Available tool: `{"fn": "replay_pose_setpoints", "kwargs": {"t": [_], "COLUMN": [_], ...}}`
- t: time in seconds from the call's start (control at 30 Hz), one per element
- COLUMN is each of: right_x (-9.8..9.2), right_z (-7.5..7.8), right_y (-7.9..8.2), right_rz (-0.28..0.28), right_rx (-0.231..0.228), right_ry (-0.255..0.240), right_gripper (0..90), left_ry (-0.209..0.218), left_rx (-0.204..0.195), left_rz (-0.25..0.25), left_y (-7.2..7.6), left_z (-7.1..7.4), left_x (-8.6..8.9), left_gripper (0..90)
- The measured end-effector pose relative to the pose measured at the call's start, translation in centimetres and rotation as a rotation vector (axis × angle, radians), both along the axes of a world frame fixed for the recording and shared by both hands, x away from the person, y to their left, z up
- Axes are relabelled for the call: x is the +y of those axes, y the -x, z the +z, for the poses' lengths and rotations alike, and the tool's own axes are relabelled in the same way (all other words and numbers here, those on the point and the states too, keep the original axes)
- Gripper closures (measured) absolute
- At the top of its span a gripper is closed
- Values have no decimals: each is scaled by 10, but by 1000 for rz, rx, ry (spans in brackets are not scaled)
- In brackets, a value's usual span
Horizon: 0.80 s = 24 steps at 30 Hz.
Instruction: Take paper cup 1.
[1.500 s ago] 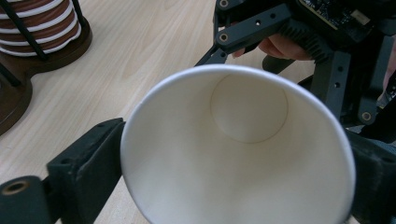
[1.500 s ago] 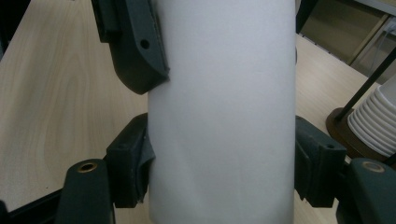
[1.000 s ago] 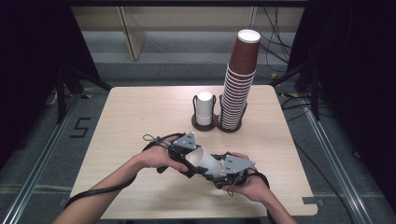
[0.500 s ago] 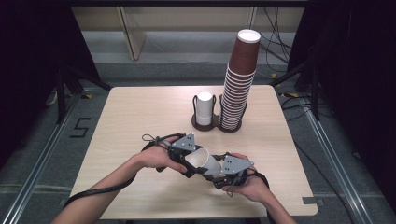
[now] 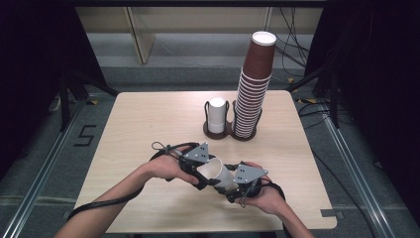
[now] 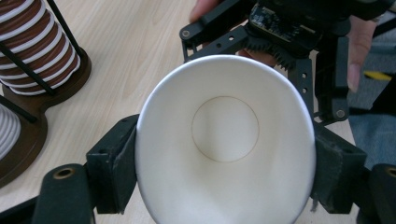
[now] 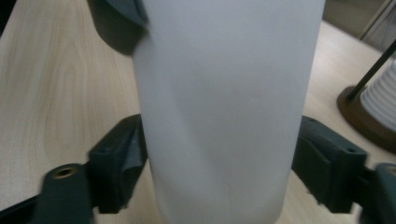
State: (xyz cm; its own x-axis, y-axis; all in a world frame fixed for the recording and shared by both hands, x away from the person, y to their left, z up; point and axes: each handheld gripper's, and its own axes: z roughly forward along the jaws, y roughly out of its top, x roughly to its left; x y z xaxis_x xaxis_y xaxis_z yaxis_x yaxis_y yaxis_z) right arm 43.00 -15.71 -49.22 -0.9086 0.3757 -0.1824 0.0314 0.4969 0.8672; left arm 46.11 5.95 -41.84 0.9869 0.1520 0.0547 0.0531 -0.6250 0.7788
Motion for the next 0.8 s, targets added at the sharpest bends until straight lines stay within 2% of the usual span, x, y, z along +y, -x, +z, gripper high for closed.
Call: {"fn": "replay_pose_setpoints", "kwargs": {"t": [0.03,0.17,0.2,0.23,0.27,0.3,0.4,0.43,0.47,0.53,0.63,0.73,0.77,0.8], "right_x": [1,-2,-2,-2,-3,-4,-5,-5,-5,-5,-4,-3,-3,-3], "right_z": [-1,0,0,0,0,1,1,0,0,0,0,0,0,0], "right_y": [0,-1,0,-1,0,-1,-1,2,0,1,2,2,0,0], "right_rz": [-8,-21,-26,-27,-28,-25,-23,-40,-29,-29,-17,-12,6,6], "right_rx": [25,29,44,28,51,32,31,70,51,59,63,58,31,31], "right_ry": [5,21,16,12,10,12,15,6,10,9,2,0,11,11], "right_gripper": [180,150,149,149,149,149,149,150,150,151,153,154,155,155], "left_ry": [-20,-96,-116,-138,-158,-158,-199,-229,-229,-285,-307,-350,-375,-375], "left_rx": [-8,-51,-60,-71,-81,-81,-96,-98,-98,-123,-120,-118,-128,-128], "left_rz": [-5,-19,-21,-24,-29,-29,-27,-28,-28,-38,-45,-64,-73,-73], "left_y": [1,2,2,2,2,2,3,3,3,1,1,2,2,2], "left_z": [2,8,10,11,13,13,16,17,17,19,20,20,19,19], "left_x": [0,-1,-2,-2,-2,-2,-2,-2,-2,-1,-1,-1,-1,-1], "left_gripper": [222,220,220,219,219,218,217,216,215,215,215,214,214,214]}}
